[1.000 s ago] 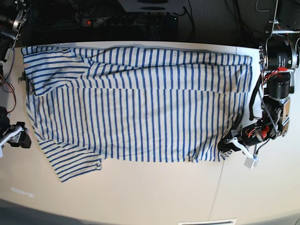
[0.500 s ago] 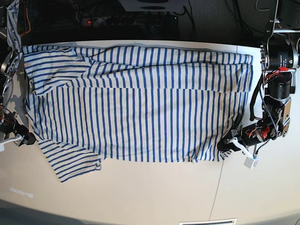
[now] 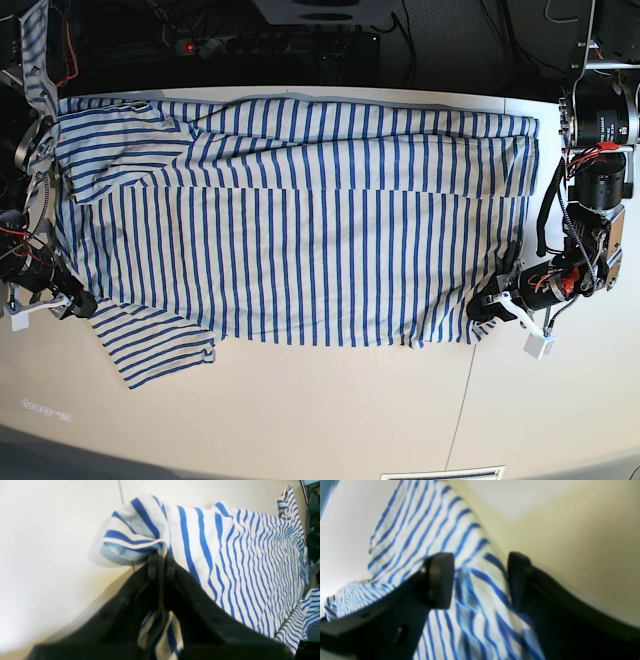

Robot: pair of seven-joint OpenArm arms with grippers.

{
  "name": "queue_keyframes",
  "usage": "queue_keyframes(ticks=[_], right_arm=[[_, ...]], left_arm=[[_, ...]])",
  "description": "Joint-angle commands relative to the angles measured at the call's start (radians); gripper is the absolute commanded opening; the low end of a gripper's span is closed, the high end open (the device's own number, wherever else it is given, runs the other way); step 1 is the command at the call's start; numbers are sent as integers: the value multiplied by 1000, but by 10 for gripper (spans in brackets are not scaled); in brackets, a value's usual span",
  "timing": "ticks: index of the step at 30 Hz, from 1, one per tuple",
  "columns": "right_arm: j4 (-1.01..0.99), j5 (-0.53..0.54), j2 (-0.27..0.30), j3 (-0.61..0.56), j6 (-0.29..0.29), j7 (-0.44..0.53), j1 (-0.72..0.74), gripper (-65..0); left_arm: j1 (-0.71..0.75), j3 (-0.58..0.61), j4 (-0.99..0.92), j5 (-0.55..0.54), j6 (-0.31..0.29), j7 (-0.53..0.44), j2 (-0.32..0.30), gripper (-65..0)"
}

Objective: Fold the T-shirt properly
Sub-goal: 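Release the right gripper and regrasp the shirt's hem corner, then lift the hem with both grippers and fold it toward the collar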

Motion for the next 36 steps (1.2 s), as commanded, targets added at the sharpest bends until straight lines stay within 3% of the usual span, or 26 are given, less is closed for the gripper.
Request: queue_keyframes(ticks=[1, 5, 10, 13, 17, 24, 26, 29, 36], right_arm=[[2, -37, -6, -12, 41, -32, 10, -303], [2, -48, -38, -102, 48, -33, 11, -303], [6, -51, -35, -276, 48, -33, 11, -319], [20, -55, -31, -361, 47, -41, 10, -407], [44, -55, -32, -428, 45, -44, 10, -628], [133, -58, -20, -430, 46, -37, 10, -650], [170, -56, -8, -430, 47, -61, 10, -650], [225, -24, 19, -430, 47, -95, 8, -650], [324, 158, 89, -430, 56, -226, 7, -650]], left_arm=[[-11, 1, 2, 37, -8, 30, -20, -650], [-12, 1, 2, 37, -8, 24, -22, -650], [-24, 1, 2, 38, -8, 7, -24, -650], [-30, 1, 2, 37, -8, -14, -33, -650], [-31, 1, 2, 37, -8, -23, -54, -650], [-60, 1, 2, 34, -8, -17, -64, -650], [-77, 1, 2, 0, -8, 58, -64, -650], [-97, 1, 2, -135, -8, 215, -70, -650], [-98, 1, 4, -417, -8, 462, -110, -650]])
